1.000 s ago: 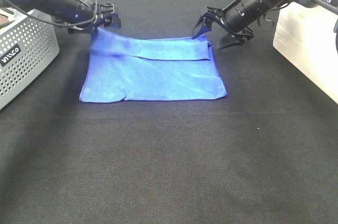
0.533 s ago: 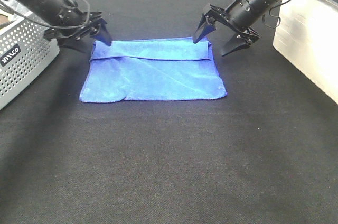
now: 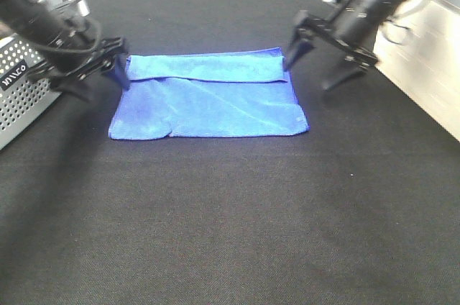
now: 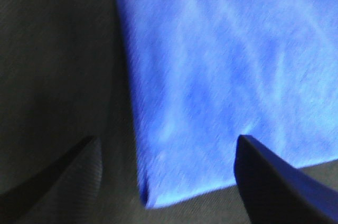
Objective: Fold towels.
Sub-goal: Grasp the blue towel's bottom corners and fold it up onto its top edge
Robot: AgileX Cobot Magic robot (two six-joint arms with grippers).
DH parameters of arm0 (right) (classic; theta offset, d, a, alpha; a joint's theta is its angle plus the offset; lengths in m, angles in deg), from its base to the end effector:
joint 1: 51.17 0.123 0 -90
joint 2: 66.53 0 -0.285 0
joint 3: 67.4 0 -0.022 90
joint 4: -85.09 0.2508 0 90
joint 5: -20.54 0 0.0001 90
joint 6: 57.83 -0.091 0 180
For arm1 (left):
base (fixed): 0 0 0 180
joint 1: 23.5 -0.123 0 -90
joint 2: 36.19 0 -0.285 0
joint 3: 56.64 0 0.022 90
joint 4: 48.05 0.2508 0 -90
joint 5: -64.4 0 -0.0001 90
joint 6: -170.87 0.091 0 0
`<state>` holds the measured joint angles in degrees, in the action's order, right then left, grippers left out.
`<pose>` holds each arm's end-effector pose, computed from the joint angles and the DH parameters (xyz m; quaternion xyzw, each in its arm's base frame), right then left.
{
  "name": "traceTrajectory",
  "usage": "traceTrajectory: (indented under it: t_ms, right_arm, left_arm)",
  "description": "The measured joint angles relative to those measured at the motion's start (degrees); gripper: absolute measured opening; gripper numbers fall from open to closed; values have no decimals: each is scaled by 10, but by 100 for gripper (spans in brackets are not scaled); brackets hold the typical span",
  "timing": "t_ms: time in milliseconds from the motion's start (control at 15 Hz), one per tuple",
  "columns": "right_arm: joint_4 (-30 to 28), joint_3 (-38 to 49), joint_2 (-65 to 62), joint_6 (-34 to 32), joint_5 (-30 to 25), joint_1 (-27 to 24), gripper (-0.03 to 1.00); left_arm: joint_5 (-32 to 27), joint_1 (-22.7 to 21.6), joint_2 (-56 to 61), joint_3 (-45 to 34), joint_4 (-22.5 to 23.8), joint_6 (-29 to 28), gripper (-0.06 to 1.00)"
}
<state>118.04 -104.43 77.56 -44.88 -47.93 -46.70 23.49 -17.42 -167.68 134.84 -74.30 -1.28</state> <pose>0.4830 0.0840 0.1599 -0.0525 0.9614 0.2642 0.0571 0.4444 -0.0739 0.1494 -0.0271 0.9709 -0.1726 0.1641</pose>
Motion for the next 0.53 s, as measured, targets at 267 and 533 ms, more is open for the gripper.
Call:
traceTrajectory:
  t_ms: [267,533]
  right_arm:
    - [47,144,-36,93,40,-22,87]
    - [52,166,-35,118,111,13,87]
  left_arm:
    - [54,0,15,-94,0,-18,68]
    - [97,28,-9,-97,-2,-26,68]
